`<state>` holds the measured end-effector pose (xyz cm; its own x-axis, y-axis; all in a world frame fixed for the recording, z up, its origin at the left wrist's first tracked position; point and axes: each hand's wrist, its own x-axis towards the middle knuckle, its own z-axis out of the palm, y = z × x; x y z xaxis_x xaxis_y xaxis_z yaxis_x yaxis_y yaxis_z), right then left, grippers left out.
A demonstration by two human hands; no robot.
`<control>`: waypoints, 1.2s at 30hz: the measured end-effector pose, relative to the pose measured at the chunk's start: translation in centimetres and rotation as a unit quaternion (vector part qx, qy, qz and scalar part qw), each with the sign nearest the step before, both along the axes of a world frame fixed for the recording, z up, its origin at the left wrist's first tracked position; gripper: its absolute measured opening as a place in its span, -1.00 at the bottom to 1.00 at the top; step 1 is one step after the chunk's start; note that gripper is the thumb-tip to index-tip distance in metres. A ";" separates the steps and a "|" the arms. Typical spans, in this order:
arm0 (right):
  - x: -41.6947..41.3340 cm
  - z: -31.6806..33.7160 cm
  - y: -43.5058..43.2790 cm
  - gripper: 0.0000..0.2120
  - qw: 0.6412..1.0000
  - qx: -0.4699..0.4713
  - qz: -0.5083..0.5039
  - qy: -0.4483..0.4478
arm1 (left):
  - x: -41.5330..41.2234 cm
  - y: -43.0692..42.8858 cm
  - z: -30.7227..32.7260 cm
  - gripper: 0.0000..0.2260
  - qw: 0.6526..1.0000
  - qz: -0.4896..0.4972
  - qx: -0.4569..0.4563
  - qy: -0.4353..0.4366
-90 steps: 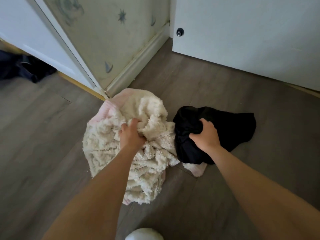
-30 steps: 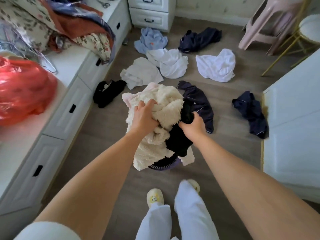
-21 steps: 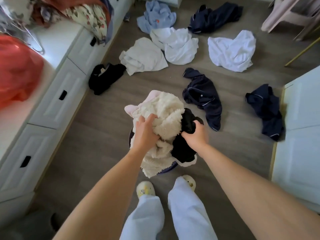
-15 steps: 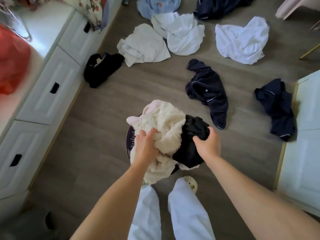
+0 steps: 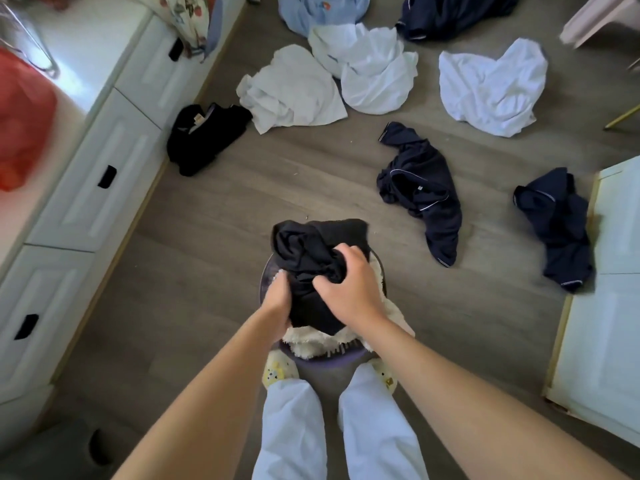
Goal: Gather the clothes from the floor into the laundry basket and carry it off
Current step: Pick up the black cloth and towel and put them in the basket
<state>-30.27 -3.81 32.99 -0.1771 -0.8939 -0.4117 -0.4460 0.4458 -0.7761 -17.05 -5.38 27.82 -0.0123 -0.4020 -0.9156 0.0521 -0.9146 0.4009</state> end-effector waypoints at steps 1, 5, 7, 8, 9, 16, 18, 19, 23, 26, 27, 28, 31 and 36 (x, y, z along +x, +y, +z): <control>1.0 0.1 -0.2 -0.82 1.000 0.008 0.003 -0.014 | 1.3 -0.2 0.7 -0.54 0.990 0.087 0.054 0.100; 3.3 -1.3 -0.7 -0.75 0.998 0.054 -0.005 -0.017 | 4.9 -0.6 1.4 -0.69 0.992 0.077 0.041 0.091; 3.3 -3.3 -0.4 -0.65 0.997 0.073 0.013 0.033 | 5.2 -0.8 0.3 -0.90 0.998 0.002 -0.004 -0.057; 2.9 -4.5 0.1 -0.59 0.994 0.079 0.031 0.073 | 5.0 -0.8 -0.5 -0.92 0.992 -0.045 -0.025 -0.115; 2.5 -5.8 0.8 -0.54 0.988 0.083 0.049 0.118 | 4.6 -0.8 -1.2 -0.90 0.982 -0.096 -0.039 -0.156; -1.0 -16.2 4.5 -0.21 0.905 0.148 0.232 0.325 | 0.4 2.2 -10.7 -0.74 0.784 -0.462 -0.144 -0.389; -1.7 -19.6 4.5 -0.02 0.887 0.185 0.267 0.327 | -0.3 2.4 -14.2 -0.57 0.706 -0.503 -0.221 -0.447; -1.9 -21.0 4.3 0.03 0.880 0.204 0.276 0.327 | -0.3 2.3 -15.7 -0.51 0.668 -0.534 -0.257 -0.450; -2.1 -26.2 2.8 0.11 0.862 0.271 0.278 0.325 | 0.6 0.5 -21.0 -0.22 0.595 -0.670 -0.261 -0.360; -1.6 -29.5 2.2 0.18 0.851 0.311 0.288 0.311 | 1.6 -0.5 -24.6 -0.19 0.622 -0.702 -0.177 -0.300; -1.4 -31.1 2.2 0.20 0.846 0.322 0.292 0.308 | 1.9 -0.6 -26.2 -0.18 0.623 -0.706 -0.158 -0.296; -1.1 -32.2 2.2 0.21 0.841 0.331 0.296 0.309 | 2.1 -0.5 -27.3 -0.17 0.623 -0.709 -0.146 -0.295; -0.2 -35.4 2.4 0.18 0.830 0.349 0.302 0.313 | 2.5 0.5 -30.6 -0.11 0.624 -0.713 -0.127 -0.295; 1.0 -39.7 1.1 0.02 0.807 0.415 0.292 0.301 | 2.3 1.3 -34.2 -0.06 0.632 -0.698 -0.114 -0.316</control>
